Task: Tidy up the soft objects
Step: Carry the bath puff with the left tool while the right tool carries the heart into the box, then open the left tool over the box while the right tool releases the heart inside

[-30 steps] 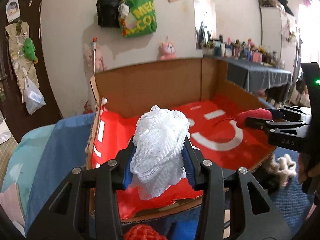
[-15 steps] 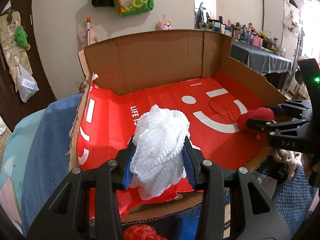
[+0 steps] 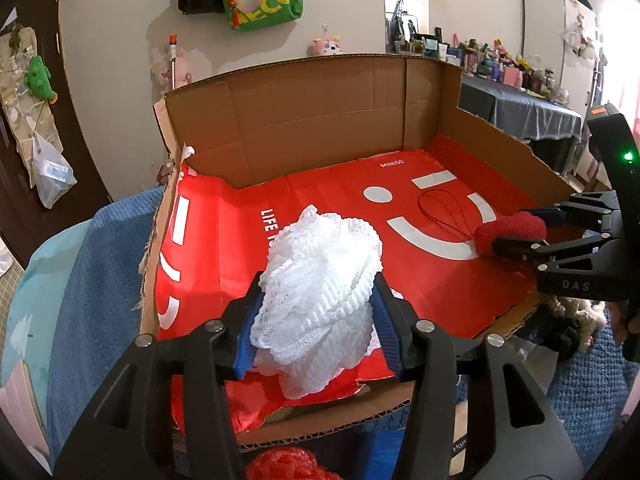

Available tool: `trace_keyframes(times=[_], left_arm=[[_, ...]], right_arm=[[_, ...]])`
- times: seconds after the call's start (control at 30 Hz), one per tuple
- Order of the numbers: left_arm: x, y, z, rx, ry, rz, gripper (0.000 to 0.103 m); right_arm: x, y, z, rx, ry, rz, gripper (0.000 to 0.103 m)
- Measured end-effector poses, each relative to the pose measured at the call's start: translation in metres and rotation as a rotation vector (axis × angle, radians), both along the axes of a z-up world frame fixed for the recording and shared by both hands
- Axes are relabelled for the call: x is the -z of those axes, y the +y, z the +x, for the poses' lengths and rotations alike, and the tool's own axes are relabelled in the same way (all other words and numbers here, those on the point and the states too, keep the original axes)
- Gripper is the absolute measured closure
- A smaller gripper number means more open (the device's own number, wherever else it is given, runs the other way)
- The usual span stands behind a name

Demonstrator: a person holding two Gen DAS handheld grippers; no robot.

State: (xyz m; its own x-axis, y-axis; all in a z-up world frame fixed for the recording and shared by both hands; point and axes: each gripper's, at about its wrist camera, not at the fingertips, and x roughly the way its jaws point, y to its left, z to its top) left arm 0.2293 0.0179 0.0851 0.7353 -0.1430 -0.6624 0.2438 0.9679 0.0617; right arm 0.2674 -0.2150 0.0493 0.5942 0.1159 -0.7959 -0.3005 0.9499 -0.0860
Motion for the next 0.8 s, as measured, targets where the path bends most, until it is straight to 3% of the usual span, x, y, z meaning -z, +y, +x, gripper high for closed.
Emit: trace_keyframes(times=[0.8], left_arm=[[-0.009, 0.004, -0.003, -0.006, -0.033, -0.015, 0.030]], right_arm=[[0.001, 0.004, -0.003, -0.023, 0.010, -0.006, 0.040]])
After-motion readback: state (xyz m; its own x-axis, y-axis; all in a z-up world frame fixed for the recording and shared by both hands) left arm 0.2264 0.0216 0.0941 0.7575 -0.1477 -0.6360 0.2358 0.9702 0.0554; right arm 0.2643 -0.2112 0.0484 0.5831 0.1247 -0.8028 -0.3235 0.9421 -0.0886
